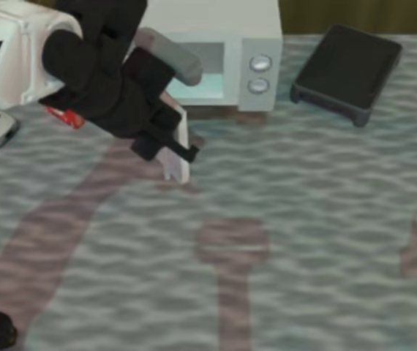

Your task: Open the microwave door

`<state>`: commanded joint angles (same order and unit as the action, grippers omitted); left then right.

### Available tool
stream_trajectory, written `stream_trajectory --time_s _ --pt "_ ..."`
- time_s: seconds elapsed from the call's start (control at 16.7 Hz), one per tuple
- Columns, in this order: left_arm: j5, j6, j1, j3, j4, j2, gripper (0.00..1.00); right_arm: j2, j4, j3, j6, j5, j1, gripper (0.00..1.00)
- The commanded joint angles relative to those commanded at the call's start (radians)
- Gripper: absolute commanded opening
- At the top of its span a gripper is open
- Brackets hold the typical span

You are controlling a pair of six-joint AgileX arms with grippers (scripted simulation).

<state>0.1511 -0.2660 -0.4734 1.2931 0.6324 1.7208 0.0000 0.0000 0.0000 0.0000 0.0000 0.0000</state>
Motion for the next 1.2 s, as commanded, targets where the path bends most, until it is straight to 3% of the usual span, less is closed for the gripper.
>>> stream_trajectory --time_s 0.78,1.2 --pt "0.0 0.0 0.0 0.0 0.0 0.0 0.0 0.0 0.0 0.0 0.0 0.0 0.0 1.0" --pt "0.057 -0.103 0.04 -0.026 0.021 -0.022 0.0 0.0 0.0 0.0 0.0 0.0 0.0 1.0"
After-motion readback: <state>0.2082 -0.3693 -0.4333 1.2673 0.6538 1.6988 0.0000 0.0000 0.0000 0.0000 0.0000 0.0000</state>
